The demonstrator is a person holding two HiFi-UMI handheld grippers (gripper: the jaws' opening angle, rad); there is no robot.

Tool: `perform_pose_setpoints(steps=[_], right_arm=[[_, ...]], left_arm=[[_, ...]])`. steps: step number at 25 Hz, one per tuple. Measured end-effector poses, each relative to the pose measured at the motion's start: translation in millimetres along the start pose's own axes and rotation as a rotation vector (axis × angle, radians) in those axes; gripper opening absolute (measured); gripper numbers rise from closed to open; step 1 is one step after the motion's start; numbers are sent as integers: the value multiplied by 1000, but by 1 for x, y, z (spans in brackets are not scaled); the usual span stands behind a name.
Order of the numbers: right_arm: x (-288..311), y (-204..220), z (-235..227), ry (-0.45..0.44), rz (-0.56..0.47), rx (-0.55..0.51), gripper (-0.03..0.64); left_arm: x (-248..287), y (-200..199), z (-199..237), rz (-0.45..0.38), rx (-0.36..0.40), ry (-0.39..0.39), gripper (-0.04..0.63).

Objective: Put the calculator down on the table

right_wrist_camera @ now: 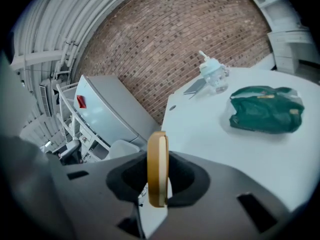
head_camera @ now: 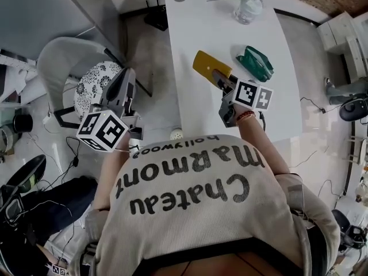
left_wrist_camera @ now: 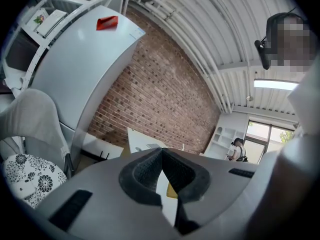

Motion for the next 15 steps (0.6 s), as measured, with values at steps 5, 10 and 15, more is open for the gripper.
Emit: perform_pose_setpoints(steps=[5, 10, 15], right_arm=[[1, 11, -5, 9, 29, 33, 86], [1, 21, -8, 4, 68, 52, 87], [2, 31, -11, -10, 127, 58, 87]], left_arm=[[0, 5, 3, 11, -16, 7, 0], [-2, 8, 5, 2, -23, 8, 0], [-4, 11, 6, 4, -30, -1, 0]])
Point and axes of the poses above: the fingertips, and each gripper's own axes: x forward along the fingers, z to its left, y out of its underside, the point moved 7 cm from there along -x, backward along the fingers, and after that the axes turned 1 degree about -y, right-handed, at the moved point
